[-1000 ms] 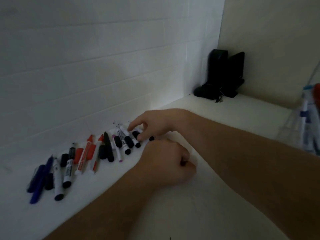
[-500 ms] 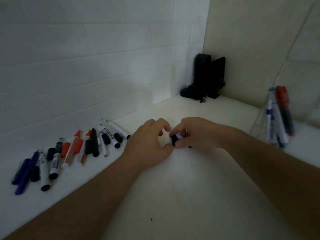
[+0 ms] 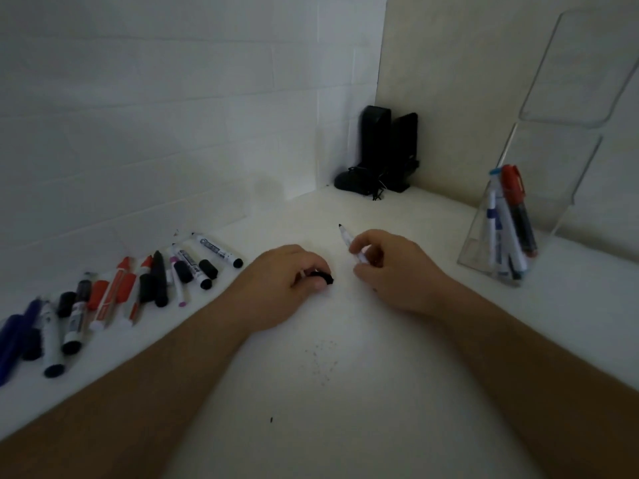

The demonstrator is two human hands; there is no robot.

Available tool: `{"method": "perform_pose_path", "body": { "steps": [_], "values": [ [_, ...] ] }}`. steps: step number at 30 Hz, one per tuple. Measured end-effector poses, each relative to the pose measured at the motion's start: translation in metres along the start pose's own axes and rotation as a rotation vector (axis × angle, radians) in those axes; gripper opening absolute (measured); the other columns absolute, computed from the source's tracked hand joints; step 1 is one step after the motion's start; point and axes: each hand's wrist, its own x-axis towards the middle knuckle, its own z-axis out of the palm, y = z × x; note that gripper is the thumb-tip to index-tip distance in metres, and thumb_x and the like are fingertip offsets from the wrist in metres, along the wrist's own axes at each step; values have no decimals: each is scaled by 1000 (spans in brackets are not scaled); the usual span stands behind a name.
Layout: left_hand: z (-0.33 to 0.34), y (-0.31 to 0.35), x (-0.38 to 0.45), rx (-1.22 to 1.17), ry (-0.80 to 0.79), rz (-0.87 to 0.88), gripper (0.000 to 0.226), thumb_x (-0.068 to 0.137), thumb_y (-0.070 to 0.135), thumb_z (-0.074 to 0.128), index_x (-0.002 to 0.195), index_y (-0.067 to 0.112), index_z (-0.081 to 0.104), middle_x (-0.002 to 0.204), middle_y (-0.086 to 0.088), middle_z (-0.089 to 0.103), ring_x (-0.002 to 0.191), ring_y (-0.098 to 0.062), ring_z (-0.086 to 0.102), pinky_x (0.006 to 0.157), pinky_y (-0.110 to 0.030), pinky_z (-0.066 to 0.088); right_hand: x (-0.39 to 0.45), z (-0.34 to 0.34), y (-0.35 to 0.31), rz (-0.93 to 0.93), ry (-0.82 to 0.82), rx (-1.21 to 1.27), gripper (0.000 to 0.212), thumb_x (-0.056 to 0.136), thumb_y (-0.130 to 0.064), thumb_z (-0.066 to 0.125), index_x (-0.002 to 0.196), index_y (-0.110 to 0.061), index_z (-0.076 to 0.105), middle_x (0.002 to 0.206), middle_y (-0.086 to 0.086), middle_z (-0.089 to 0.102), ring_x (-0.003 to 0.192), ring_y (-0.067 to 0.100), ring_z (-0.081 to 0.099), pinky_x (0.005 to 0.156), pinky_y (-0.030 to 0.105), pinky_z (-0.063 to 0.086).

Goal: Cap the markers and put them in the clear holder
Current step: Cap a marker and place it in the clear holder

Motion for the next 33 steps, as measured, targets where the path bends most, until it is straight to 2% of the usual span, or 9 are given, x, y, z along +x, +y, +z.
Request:
{"method": "perform_pose_path", "body": {
  "steps": [7,10,12,15,20,22,26,28,33],
  "values": [
    [-5,5,-6,-306,67,-187,14,103,26,52,109,33,62,95,21,74,78,1,67,68,-9,49,4,0,-1,85,102,335,23,91,-10,40,89,-31,49,68,-4,64,57,18,50,55,35,41],
    [-6,9,-6,-296,60,-216,14,103,30,50,109,36,61,95,22,74,81,2,68,69,-11,51,2,0,-2,67,107,327,5,92,-33,48,88,-30,48,62,-3,59,53,14,45,53,33,39],
    [-7,10,-6,-276,99,-240,12,101,35,54,108,37,63,91,18,73,82,0,68,71,-14,50,1,-1,-3,57,91,311,23,90,-51,52,89,-29,48,63,0,57,53,14,43,53,33,39],
    [-9,15,-8,-326,202,-291,5,94,38,62,99,37,65,85,15,73,78,-5,69,68,-16,53,0,0,-3,41,82,307,23,93,-49,55,91,-27,48,63,2,57,54,14,43,55,35,40],
    [-15,22,-8,-513,273,-411,7,95,26,61,98,32,62,84,7,77,74,-13,71,63,-36,59,1,1,-3,36,86,309,23,92,-49,56,95,-27,50,63,0,58,52,9,46,55,32,41],
    [-18,17,-2,-743,351,-455,1,96,17,62,97,17,62,86,-1,78,74,-16,71,66,-33,57,0,1,-3,22,84,276,17,95,-47,57,98,-30,53,61,-2,59,50,6,47,56,29,41],
    [-28,8,11,-1658,463,-609,15,99,15,55,103,5,66,94,-8,76,71,-13,69,64,-22,57,-1,2,-7,-32,87,306,14,95,-43,61,92,-29,64,57,-5,59,50,7,49,55,28,42],
    [-29,5,12,-1787,435,-636,21,100,16,53,110,3,67,93,-6,76,71,-11,70,64,-21,58,-3,3,-10,-56,88,328,14,94,-40,63,88,-28,66,59,-2,61,50,6,49,53,23,42],
    [-22,7,11,-1753,390,-657,22,100,16,54,112,3,68,93,-5,77,73,-11,72,66,-20,59,-6,5,-16,-92,93,338,12,92,-38,68,86,-28,67,62,-3,65,51,5,52,52,17,41]
  ]
}}
